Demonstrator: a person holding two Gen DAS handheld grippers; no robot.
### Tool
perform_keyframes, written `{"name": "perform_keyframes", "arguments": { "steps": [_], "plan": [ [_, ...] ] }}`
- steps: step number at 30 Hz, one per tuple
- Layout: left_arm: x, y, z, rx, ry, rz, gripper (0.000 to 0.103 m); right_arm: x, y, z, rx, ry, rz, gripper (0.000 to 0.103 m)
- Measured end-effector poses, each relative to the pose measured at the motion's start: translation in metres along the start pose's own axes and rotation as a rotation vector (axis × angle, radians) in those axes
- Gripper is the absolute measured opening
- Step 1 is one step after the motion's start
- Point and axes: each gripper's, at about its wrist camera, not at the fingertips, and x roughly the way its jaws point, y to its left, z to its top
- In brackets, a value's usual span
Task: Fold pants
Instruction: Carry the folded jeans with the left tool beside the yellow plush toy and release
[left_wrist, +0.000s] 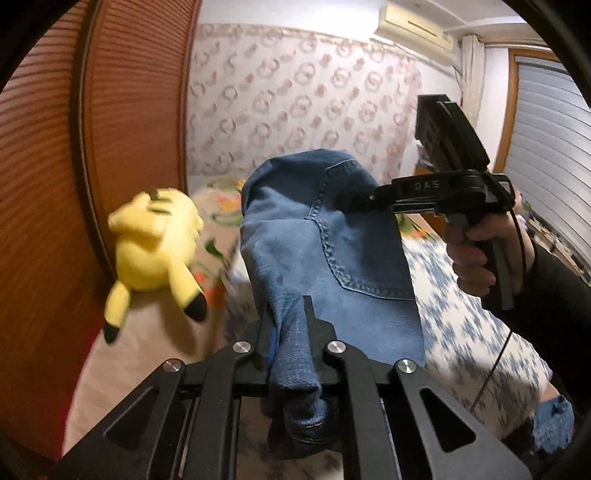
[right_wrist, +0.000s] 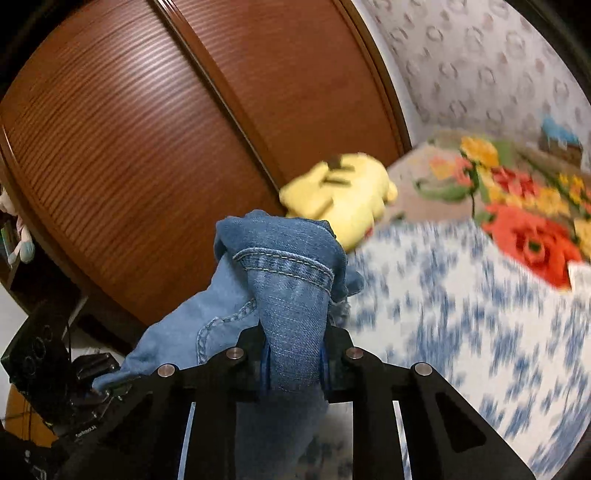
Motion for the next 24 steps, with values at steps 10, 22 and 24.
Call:
{"name": "perform_keyframes", "arguments": {
  "steps": [10,22,24],
  "plan": [
    [0.112,0.055,0.058,-0.020,0.061,0.012,0.011,0.059,-0.071,0.046,0.018,-0.027,-0.145,0.021],
    [0.190,0.053,0.019,0.017,0.229,0.020,0.013,0.079,-0.138,0.025,-0.038,-0.028,-0.381,0.067],
    [0.192,0.054,0.015,0.005,0.233,0.019,0.014,0.079,-0.136,0.022,-0.036,-0.037,-0.417,0.067]
  ]
}}
